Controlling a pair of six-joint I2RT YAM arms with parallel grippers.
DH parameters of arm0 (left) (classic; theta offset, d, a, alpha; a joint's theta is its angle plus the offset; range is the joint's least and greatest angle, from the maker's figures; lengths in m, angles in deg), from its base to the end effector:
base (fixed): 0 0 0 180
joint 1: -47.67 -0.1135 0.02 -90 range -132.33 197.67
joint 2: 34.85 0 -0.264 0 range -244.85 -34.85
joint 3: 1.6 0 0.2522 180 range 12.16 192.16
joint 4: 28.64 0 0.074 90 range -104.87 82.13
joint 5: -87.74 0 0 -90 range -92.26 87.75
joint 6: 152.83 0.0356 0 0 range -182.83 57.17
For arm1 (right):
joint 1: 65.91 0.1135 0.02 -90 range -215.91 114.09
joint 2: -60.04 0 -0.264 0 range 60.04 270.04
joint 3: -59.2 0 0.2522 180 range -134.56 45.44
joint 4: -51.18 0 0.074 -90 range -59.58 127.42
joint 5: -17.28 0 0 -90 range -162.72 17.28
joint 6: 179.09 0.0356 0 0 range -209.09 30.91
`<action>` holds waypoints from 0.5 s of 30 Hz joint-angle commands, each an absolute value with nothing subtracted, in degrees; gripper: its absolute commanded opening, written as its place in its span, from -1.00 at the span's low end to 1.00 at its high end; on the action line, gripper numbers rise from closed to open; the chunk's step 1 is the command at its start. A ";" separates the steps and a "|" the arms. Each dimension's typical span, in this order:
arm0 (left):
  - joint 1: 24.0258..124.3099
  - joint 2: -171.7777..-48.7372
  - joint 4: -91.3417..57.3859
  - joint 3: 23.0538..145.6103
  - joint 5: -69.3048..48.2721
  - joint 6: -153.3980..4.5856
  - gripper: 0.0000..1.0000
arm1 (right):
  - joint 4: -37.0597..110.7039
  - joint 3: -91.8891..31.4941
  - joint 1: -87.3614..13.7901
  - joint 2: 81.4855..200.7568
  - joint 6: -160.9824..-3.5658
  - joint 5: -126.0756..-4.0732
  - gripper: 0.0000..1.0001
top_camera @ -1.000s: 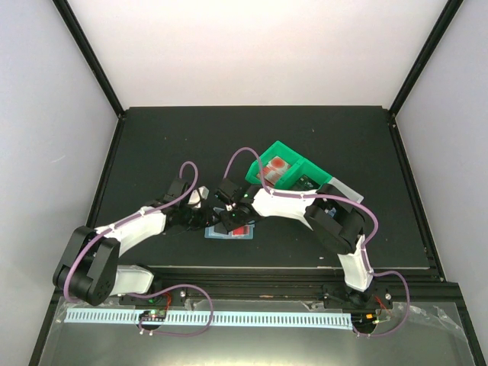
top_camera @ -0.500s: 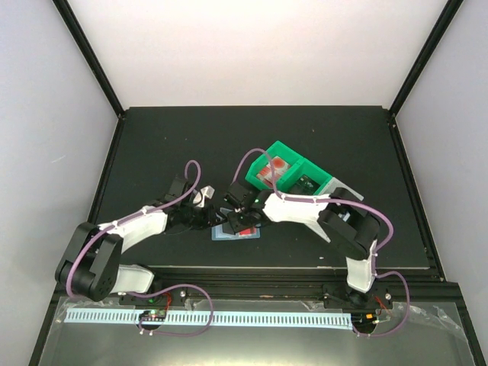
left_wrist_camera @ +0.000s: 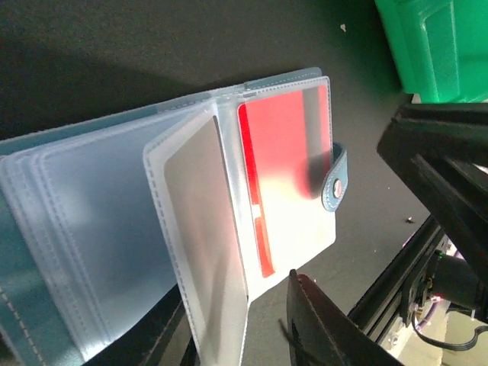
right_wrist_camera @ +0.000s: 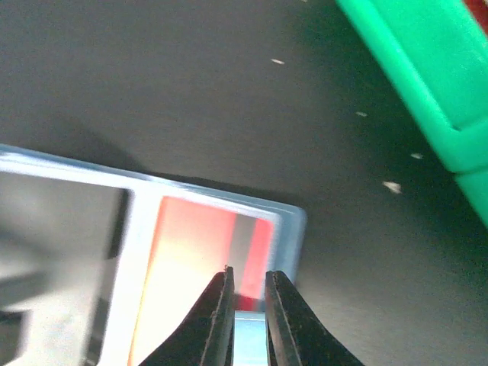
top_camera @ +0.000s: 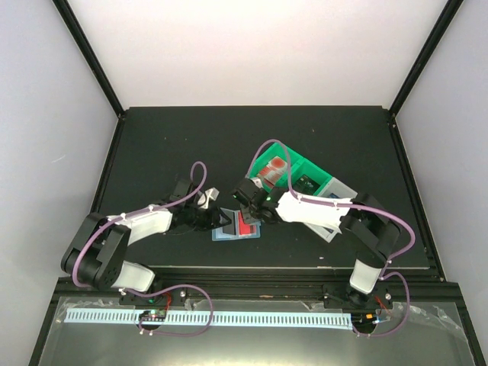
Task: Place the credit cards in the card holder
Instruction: Insert the credit card into the card holder.
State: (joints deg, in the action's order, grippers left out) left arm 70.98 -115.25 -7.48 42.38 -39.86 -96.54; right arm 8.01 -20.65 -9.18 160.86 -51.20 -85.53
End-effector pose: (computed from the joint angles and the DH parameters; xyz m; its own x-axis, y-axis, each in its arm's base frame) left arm 0.2060 -0.1124 0.1378 -0.9856 -0.0541 -0.1601 0.0804 0.6830 -0.7260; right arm 0.2000 0.2904 0.1847 -0.8577 -0.2156 -0.4668 -0.2984 0.9480 0.1104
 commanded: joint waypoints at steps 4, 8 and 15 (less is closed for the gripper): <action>72.93 -115.27 -9.32 44.11 -41.40 -97.49 -0.28 | 3.29 -15.92 -12.13 161.00 -48.69 -90.39 -0.69; 74.25 -115.19 -10.48 44.59 -41.45 -98.86 -0.11 | 4.93 -14.45 -12.19 162.04 -49.56 -86.18 -0.69; 77.34 -115.54 -14.20 45.61 -42.26 -101.32 0.10 | 7.99 -13.22 -12.45 162.87 -49.57 -81.96 -0.69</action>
State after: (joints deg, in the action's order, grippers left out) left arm 75.66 -115.25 -10.43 42.88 -40.69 -99.64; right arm 5.39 -13.87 -12.22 162.34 -49.98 -84.62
